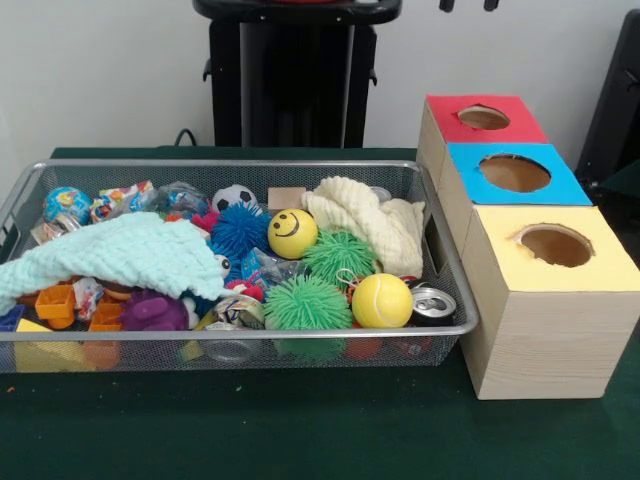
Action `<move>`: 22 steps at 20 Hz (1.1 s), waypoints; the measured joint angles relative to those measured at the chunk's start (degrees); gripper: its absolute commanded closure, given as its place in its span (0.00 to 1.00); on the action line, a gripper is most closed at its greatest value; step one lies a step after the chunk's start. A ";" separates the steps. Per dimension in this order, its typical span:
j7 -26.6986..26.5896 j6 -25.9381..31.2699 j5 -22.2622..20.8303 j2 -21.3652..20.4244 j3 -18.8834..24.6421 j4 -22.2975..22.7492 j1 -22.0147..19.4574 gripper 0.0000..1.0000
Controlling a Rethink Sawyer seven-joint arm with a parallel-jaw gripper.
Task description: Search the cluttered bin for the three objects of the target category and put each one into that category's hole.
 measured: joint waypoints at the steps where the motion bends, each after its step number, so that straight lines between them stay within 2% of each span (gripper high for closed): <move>1: 0.00 0.00 0.01 0.16 0.00 -0.16 -0.09 0.00; 8: 0.00 0.00 -0.24 1.73 0.02 -1.36 -0.82 0.00; 12: 0.00 0.00 -2.01 2.72 0.02 -2.52 -2.03 0.00; 22: 0.00 0.00 -5.88 4.47 0.68 -5.21 -10.36 0.00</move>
